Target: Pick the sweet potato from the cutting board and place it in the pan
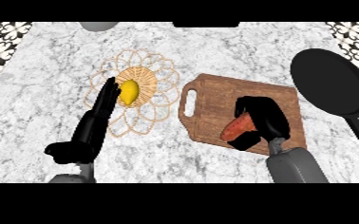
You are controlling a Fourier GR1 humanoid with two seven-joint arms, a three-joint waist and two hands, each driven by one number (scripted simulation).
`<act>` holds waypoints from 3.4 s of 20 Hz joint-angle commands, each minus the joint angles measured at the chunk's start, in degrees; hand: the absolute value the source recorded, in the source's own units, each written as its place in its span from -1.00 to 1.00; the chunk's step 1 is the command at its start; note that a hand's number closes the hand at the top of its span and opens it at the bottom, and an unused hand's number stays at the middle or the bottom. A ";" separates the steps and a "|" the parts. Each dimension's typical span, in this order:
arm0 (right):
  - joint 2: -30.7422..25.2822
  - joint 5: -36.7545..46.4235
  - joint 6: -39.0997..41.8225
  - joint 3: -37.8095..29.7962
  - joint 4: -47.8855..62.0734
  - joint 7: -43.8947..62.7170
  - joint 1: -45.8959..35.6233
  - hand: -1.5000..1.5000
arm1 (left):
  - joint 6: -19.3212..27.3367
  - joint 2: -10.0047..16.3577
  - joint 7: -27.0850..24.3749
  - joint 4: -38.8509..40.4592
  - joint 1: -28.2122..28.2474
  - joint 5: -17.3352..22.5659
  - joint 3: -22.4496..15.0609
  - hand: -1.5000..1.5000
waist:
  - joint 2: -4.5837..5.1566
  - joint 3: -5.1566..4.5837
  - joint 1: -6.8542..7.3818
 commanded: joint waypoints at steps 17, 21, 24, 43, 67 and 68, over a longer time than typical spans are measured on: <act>2.01 2.05 -18.04 -19.34 -8.69 16.58 -9.09 1.00 | -0.23 -1.29 -2.92 0.04 3.47 -1.84 -1.70 0.00 | 0.26 0.18 0.33; 1.87 -0.62 -22.90 -22.11 -6.58 14.09 -8.21 1.00 | -0.46 -0.61 0.12 4.22 -4.69 -0.12 2.66 0.00 | 0.30 0.16 -0.11; -3.48 -3.56 -26.40 -28.32 1.66 8.80 -9.53 1.00 | -0.12 -0.79 2.10 -1.57 -1.01 -1.19 0.16 0.00 | 0.28 0.19 0.33; -24.02 -18.47 -47.10 -47.78 52.41 -29.05 -25.57 1.00 | 2.28 -4.03 1.64 -0.62 -1.09 -4.06 -6.04 0.00 | 1.27 0.49 2.83; -28.17 -32.70 -21.21 -60.17 66.76 -43.13 -28.06 -1.00 | 0.64 -3.44 -1.08 -0.04 0.33 -3.48 -3.12 0.00 | 1.14 0.49 1.96; -29.97 -32.77 -19.35 -60.24 67.97 -40.67 -29.95 -1.00 | 0.32 -3.12 -1.00 -1.78 1.41 -2.61 -2.69 0.00 | 1.23 0.49 2.77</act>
